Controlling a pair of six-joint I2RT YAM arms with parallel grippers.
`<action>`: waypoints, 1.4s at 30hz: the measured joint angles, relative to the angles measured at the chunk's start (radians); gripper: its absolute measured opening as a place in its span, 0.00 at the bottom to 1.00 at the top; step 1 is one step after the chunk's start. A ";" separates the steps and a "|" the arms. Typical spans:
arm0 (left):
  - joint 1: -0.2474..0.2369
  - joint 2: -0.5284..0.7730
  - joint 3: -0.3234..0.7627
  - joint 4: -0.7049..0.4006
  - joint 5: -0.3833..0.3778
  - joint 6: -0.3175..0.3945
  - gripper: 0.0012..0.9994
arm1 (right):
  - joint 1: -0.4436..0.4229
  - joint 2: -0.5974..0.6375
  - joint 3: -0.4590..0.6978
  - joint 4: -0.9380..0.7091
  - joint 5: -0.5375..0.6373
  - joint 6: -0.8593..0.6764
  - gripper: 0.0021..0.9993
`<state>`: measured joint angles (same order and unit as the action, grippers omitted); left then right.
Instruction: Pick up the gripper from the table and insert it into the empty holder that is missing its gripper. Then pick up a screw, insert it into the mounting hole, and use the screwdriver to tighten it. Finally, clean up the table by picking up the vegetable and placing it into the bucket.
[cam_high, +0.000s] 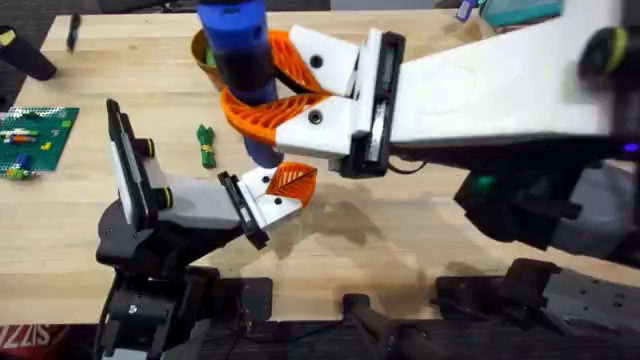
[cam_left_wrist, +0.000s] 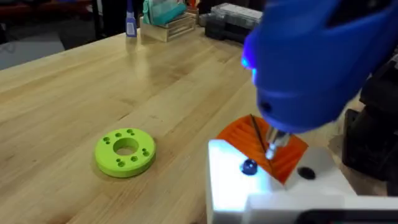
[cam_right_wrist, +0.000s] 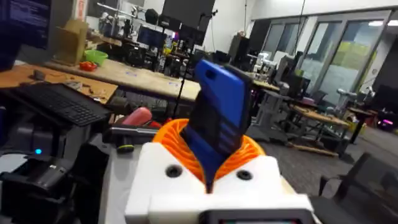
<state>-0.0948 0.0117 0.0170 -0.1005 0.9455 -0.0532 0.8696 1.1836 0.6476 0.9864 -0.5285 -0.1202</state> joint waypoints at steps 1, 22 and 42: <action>0.000 0.000 0.000 0.000 0.000 0.000 0.01 | 0.000 0.006 0.000 0.001 0.000 0.003 0.01; 0.000 0.000 0.000 0.000 0.000 0.000 0.01 | 0.033 0.012 0.000 0.022 0.000 0.068 0.01; 0.000 0.000 0.000 0.000 0.000 0.000 0.01 | 0.033 0.045 0.000 0.023 0.001 0.048 0.01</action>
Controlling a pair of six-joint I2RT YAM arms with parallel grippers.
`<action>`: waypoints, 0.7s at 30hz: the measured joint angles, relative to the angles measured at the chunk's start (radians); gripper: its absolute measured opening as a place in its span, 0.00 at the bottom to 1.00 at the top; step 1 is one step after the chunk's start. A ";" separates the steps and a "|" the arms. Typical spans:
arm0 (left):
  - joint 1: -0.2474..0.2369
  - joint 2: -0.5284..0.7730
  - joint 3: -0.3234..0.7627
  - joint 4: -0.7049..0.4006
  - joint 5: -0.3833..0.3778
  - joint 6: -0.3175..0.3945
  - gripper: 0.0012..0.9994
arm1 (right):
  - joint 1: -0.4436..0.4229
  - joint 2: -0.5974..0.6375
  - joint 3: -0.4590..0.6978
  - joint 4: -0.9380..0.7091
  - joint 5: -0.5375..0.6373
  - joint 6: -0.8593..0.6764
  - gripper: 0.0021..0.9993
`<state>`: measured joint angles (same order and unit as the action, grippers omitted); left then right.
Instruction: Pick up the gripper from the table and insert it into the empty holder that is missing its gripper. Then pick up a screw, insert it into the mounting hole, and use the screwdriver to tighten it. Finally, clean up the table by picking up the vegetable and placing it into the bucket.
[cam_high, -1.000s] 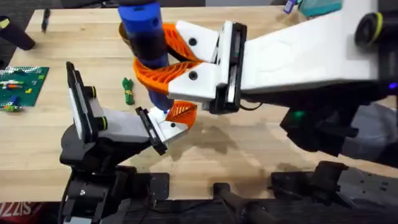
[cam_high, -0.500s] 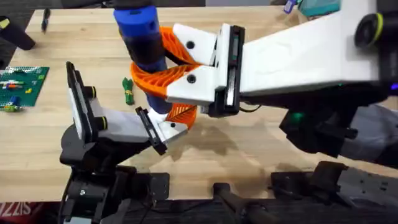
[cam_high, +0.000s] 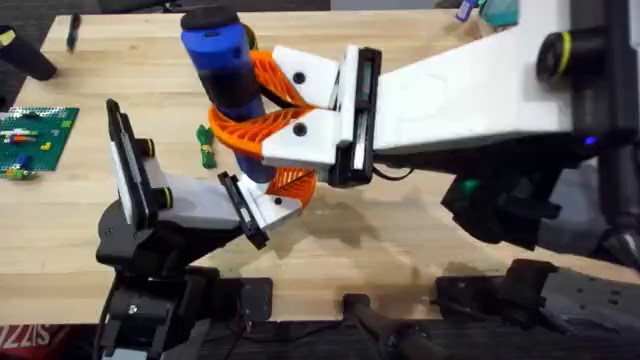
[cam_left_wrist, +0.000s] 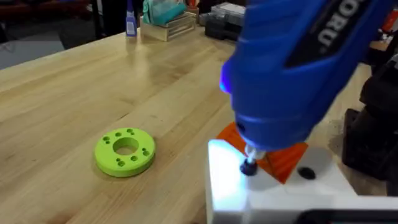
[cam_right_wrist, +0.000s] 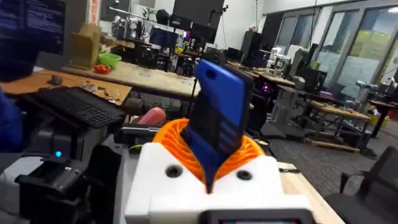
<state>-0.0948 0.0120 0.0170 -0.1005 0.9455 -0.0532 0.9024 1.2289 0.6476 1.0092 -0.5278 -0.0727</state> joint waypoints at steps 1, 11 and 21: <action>0.000 0.000 0.000 0.000 0.000 0.000 0.01 | 0.000 0.000 0.000 0.000 0.000 -0.003 0.01; 0.000 0.000 0.000 0.000 0.000 0.000 0.01 | 0.000 0.000 0.000 -0.001 0.000 -0.018 0.01; 0.000 0.000 0.000 0.000 0.000 0.000 0.01 | 0.000 -0.001 0.000 -0.033 0.003 -0.026 0.01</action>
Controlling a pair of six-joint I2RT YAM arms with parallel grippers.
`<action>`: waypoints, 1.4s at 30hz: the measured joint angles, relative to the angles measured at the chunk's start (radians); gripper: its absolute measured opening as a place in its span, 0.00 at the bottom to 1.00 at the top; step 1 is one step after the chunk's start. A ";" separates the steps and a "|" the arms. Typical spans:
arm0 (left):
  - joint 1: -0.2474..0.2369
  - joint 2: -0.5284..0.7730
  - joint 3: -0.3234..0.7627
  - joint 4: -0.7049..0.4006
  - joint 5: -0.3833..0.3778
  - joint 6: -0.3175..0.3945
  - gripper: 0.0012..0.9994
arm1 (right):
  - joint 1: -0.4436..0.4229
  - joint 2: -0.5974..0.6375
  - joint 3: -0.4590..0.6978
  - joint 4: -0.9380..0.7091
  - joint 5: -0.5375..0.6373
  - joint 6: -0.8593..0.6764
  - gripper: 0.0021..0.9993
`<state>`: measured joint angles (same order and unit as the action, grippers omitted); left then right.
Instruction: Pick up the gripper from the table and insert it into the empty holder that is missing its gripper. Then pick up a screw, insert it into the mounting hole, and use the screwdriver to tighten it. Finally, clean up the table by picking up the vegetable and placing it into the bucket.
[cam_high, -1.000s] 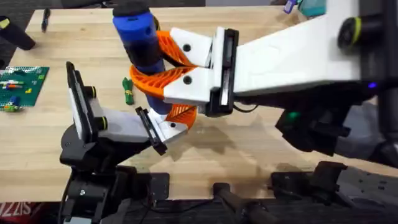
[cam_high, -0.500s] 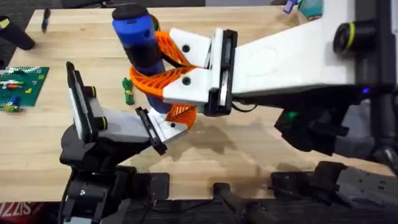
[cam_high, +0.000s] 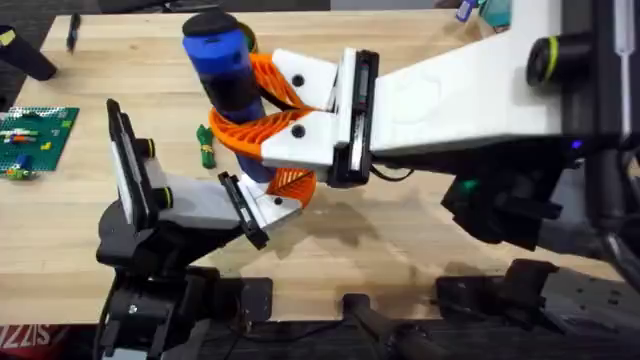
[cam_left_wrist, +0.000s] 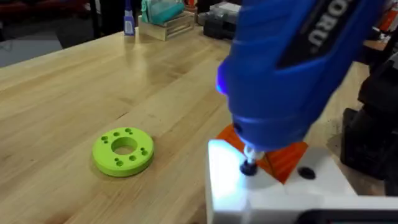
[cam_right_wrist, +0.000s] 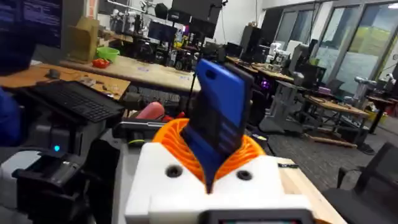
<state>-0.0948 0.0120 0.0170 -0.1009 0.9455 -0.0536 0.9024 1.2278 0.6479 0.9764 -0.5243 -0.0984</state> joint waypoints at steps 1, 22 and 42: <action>0.000 0.000 0.000 0.000 0.000 0.000 0.01 | 0.000 0.000 0.000 0.000 0.000 0.000 0.01; 0.000 0.000 0.000 0.000 0.000 0.000 0.01 | 0.000 -0.007 0.023 -0.071 0.009 -0.003 0.01; 0.000 0.000 0.000 0.000 -0.002 -0.004 0.01 | -0.007 0.017 0.032 -0.044 0.013 0.002 0.01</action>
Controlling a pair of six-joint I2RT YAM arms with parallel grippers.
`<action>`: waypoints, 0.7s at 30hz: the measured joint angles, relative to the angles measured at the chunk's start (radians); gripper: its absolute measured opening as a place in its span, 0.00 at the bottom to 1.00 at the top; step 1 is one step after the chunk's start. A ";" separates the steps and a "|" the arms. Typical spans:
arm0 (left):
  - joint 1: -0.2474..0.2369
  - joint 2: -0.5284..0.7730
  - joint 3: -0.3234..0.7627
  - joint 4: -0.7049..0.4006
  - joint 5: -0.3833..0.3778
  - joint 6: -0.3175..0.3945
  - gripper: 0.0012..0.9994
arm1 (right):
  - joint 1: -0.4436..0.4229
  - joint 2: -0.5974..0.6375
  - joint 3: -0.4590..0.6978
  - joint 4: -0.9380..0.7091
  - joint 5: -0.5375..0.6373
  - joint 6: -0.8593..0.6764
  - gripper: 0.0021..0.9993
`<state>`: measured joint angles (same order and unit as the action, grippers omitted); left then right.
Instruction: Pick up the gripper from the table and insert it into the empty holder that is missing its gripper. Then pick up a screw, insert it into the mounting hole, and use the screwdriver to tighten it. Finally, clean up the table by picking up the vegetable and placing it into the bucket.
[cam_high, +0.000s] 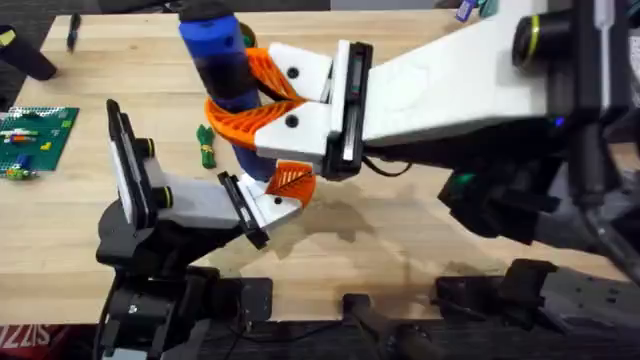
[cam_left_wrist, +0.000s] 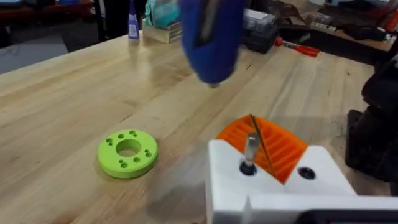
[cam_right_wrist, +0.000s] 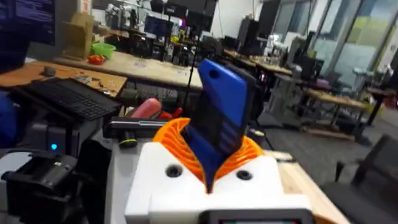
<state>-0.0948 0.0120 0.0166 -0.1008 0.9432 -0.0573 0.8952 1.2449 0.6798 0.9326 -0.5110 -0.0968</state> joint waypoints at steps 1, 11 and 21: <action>0.000 0.000 0.000 0.000 0.000 0.000 0.01 | 0.000 0.009 -0.003 0.031 -0.004 0.000 0.01; 0.000 -0.007 0.000 0.001 -0.004 0.008 0.01 | -0.051 0.006 0.092 0.137 -0.032 -0.004 0.01; 0.000 -0.007 0.000 0.001 -0.005 0.008 0.01 | -0.080 -0.038 0.329 -0.396 -0.080 -0.127 0.01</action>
<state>-0.0948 0.0051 0.0166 -0.0998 0.9386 -0.0494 0.8156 1.2065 1.0091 0.5365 -0.5913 -0.2238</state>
